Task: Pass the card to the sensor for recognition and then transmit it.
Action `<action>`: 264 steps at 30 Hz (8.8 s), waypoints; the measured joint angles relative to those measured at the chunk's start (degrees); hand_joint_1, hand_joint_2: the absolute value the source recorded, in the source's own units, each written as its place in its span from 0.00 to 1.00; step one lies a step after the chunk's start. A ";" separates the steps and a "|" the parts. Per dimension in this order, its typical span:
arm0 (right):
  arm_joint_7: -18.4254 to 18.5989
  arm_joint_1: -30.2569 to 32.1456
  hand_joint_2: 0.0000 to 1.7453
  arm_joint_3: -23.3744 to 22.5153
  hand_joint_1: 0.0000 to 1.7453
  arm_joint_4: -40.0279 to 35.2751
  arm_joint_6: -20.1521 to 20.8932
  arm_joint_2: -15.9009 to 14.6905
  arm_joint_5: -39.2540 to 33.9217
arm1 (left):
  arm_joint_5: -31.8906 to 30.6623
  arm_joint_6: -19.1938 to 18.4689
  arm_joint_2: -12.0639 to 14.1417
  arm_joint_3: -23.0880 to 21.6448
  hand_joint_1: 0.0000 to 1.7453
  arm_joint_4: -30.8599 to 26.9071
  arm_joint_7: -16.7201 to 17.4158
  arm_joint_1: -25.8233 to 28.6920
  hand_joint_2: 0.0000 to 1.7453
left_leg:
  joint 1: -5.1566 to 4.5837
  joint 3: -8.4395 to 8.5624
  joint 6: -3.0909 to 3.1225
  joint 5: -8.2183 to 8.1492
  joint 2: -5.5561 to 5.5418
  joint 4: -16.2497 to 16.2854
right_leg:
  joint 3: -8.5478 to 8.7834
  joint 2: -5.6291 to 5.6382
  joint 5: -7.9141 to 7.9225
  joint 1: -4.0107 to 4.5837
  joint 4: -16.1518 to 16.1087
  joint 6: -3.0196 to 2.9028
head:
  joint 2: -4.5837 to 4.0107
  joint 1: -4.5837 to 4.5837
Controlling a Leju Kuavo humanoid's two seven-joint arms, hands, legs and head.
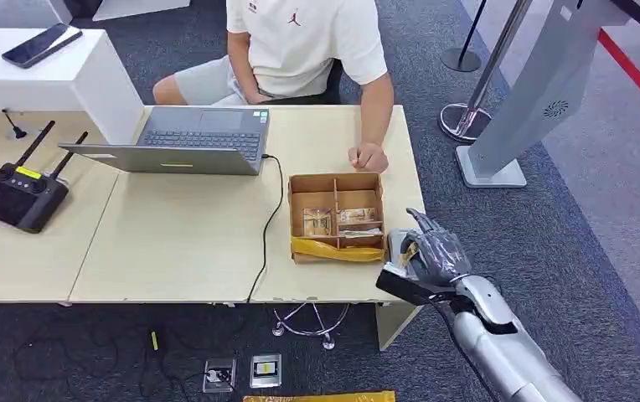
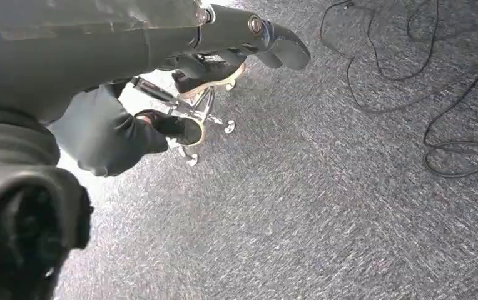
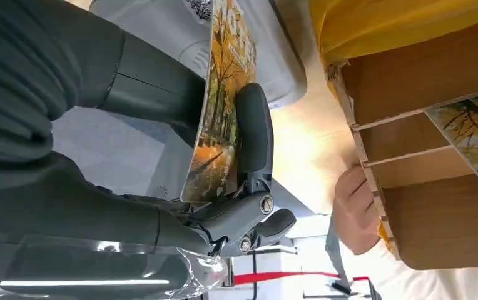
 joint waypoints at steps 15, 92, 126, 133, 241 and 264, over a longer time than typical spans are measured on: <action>0.07 0.00 1.00 0.02 1.00 1.03 -1.44 0.46 -1.11 | -0.35 -0.20 -0.09 0.02 0.00 0.00 -0.02 0.00 0.00 | 0.00 0.05 -0.02 0.02 0.01 0.00 | 0.03 0.02 0.00 0.00 0.00 0.00 | 0.00 0.00; -0.57 -21.91 1.00 -5.36 0.00 9.22 19.96 -3.20 -6.16 | 4.22 -1.62 -1.03 -1.62 0.00 -0.04 0.24 -1.64 0.00 | -0.04 0.01 -0.03 0.05 -0.05 0.03 | 0.00 -0.06 0.02 -0.05 -0.02 0.01 | 0.00 0.00; 7.87 -5.00 1.00 -3.54 0.00 -13.86 27.89 -6.95 -3.82 | 4.90 -2.78 -0.52 -1.68 0.00 -0.04 0.55 -1.68 0.00 | 0.00 0.00 -0.05 0.05 -0.05 0.01 | 0.03 -0.06 0.02 0.00 0.01 0.00 | 0.00 0.02; 8.31 -3.03 1.00 -2.53 0.00 -14.78 24.28 -4.24 -2.69 | 4.59 -3.21 -0.52 -1.68 0.00 -0.07 0.52 -2.27 0.00 | 0.00 0.01 -0.06 0.05 -0.05 0.00 | 0.03 -0.05 0.02 0.00 0.01 0.00 | 0.00 0.00; -0.77 -9.66 1.00 -1.24 1.00 4.83 5.99 11.15 -0.20 | 4.28 -4.61 -3.23 -7.10 0.00 -1.36 2.84 -4.55 0.00 | 0.00 0.02 -0.06 0.07 -0.04 0.01 | 0.02 -0.02 0.02 -0.01 0.03 0.00 | 0.00 0.00; -4.05 -28.89 1.00 -8.68 1.00 3.93 3.04 9.42 0.74 | 3.04 -6.73 -3.26 -9.16 0.00 -1.46 2.84 -6.70 0.00 | -0.01 0.00 -0.03 0.11 -0.03 0.02 | 0.02 -0.01 0.06 -0.01 0.06 0.01 | 0.00 0.00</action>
